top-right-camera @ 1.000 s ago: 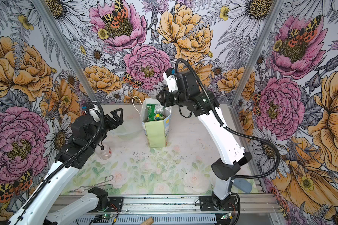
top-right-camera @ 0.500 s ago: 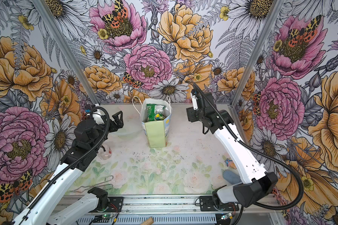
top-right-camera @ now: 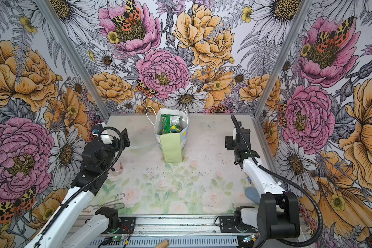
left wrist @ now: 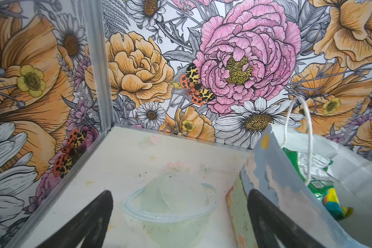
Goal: Place the snacks into the paper bag
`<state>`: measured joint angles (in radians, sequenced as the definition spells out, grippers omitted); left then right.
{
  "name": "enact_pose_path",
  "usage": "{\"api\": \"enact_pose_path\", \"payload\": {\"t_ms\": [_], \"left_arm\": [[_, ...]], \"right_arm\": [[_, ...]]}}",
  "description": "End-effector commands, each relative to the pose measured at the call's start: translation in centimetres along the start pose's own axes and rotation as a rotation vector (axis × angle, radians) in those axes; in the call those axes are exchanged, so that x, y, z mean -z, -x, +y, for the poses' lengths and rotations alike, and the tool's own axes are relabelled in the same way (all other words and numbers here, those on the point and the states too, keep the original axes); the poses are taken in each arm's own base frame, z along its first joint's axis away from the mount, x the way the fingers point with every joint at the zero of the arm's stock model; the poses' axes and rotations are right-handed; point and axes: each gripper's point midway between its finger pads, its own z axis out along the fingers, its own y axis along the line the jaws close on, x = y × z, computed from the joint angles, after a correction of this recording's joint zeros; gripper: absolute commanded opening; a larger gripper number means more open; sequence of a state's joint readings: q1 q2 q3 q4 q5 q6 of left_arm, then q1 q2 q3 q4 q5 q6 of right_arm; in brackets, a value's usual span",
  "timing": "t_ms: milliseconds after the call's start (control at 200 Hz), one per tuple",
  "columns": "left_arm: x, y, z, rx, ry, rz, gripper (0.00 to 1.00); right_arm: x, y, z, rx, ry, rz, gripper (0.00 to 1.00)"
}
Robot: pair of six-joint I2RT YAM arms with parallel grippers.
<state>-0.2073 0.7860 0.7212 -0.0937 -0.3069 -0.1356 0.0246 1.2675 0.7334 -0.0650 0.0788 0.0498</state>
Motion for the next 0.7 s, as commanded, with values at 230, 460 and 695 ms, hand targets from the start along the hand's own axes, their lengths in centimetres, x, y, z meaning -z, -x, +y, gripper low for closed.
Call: {"api": "enact_pose_path", "payload": {"t_ms": [230,460,695], "left_arm": [[-1.8,-4.0,3.2,-0.112,0.060,-0.015,0.99],[-4.2,-8.8,5.0,-0.083,0.001,-0.060,0.99],[-5.4,-12.1,5.9,-0.067,-0.008,-0.079,0.99]], "right_arm": [[-2.3,-0.4,-0.8,-0.037,-0.029,-0.289,0.76],[-3.5,-1.4,-1.8,-0.070,-0.087,-0.285,0.77],[-3.7,-2.8,-2.7,-0.098,-0.142,-0.324,0.84]]}}
